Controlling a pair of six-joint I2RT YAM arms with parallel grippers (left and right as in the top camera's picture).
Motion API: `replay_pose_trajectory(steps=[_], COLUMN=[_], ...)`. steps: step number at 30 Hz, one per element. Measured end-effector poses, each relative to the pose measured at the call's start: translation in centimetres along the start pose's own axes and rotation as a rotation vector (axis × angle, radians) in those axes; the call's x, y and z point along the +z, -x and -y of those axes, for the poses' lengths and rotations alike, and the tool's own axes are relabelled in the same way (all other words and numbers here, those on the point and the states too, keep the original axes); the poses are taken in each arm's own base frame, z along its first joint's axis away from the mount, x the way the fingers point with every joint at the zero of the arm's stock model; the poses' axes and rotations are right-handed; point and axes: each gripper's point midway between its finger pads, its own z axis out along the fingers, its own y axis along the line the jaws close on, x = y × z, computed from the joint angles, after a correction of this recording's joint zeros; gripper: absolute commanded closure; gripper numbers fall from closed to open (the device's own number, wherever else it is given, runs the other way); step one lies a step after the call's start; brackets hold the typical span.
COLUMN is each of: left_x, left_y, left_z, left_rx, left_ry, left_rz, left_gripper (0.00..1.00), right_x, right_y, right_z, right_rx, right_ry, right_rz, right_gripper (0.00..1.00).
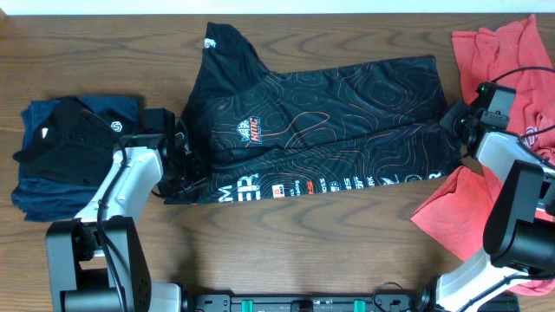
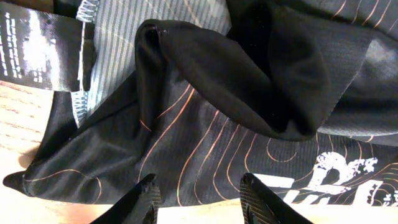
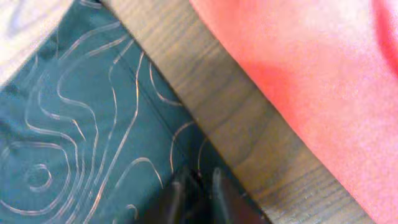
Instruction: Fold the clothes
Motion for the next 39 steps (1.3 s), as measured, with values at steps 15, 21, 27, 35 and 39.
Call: replay_pose_trajectory(steps=[15,21,27,35,39], left_x=[-0.1,-3.1,-5.9,-5.1,-3.1], left_y=[0.0,0.9,2.2,2.7,2.2], left_z=[0.0,1.1,3.6,10.7,13.2], left_rx=[0.001,0.031,0.098,0.294,0.366], left_ry=[-0.001,-0.044,-0.125,-0.260,-0.281], left_rz=[0.002,0.116,0.248,0.316,0.294], left_gripper=[0.60,0.50,0.39,0.37,0.37], right_x=[-1.5,-7.7,-8.5,-5.8,-5.0], right_y=[-2.0,-1.9,-4.8,-8.5,-10.1], right_z=[0.8,0.7,1.8,2.8,3.1], right_rx=[0.029,-0.017,-0.033,-0.083,-0.106], right_ry=[-0.033,-0.052,-0.099,-0.114,-0.113], right_rz=[-0.101,-0.140,-0.267,-0.408,-0.463], right_gripper=[0.62,0.61,0.60,0.60,0.60])
